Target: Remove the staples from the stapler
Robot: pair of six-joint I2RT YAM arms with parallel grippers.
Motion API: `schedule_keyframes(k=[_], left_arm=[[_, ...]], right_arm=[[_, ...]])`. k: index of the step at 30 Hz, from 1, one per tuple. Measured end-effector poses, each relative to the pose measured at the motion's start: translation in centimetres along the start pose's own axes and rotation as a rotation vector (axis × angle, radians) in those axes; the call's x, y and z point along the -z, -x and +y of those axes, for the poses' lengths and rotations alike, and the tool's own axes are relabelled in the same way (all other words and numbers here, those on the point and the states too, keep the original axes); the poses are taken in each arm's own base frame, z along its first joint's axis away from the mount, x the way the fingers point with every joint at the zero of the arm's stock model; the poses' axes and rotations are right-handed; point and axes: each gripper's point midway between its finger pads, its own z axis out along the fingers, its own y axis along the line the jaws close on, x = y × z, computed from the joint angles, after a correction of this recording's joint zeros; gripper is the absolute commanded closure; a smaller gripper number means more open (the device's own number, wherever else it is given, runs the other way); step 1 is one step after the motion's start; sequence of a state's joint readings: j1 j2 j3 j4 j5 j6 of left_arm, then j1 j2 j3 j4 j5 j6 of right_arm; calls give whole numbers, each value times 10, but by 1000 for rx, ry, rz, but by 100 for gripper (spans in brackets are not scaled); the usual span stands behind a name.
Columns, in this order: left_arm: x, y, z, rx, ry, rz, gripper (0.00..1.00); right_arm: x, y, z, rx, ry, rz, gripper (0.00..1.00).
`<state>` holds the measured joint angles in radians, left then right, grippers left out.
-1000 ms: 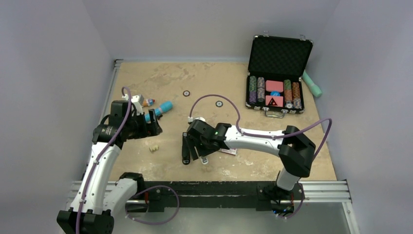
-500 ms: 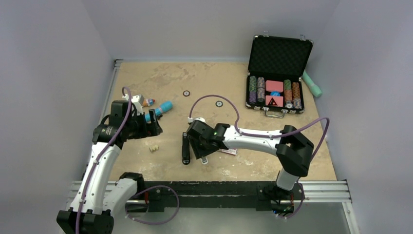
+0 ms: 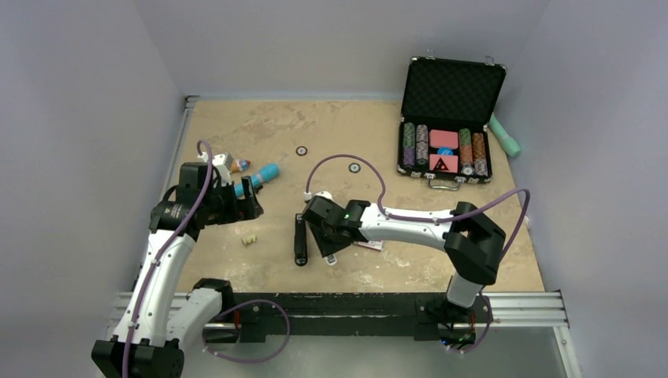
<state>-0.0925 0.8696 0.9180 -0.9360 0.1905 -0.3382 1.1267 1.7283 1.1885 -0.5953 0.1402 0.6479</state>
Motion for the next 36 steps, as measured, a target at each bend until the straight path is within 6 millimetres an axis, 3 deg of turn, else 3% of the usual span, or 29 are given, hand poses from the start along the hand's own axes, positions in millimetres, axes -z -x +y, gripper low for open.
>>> schedule_keyframes(k=[2,5,12,17,22,27,31,36], left_arm=[[0,0,0,0,0,0,0],[1,0,0,-1,-2,-4,0],[0,-3,-6,-8,-46,-16,0],[4,-2,-20,-15,-122,-29,0],[15,-4,-49,-56,-249,-53,0],[26,-8,-71,-96,-309,4,0],[40,4,-78,-97,-312,0,0],[55,14,-83,-111,-319,-27,0]], right_arm=[[3,0,-1,6,-8,5,100],[9,4,-4,22,-27,3,100],[39,35,3,94,-21,-67,100],[67,57,6,152,15,-140,100],[85,74,2,192,15,-202,100],[94,84,-13,223,-52,-191,100],[98,109,-18,245,-105,-203,100],[81,136,-37,251,-150,-185,100]])
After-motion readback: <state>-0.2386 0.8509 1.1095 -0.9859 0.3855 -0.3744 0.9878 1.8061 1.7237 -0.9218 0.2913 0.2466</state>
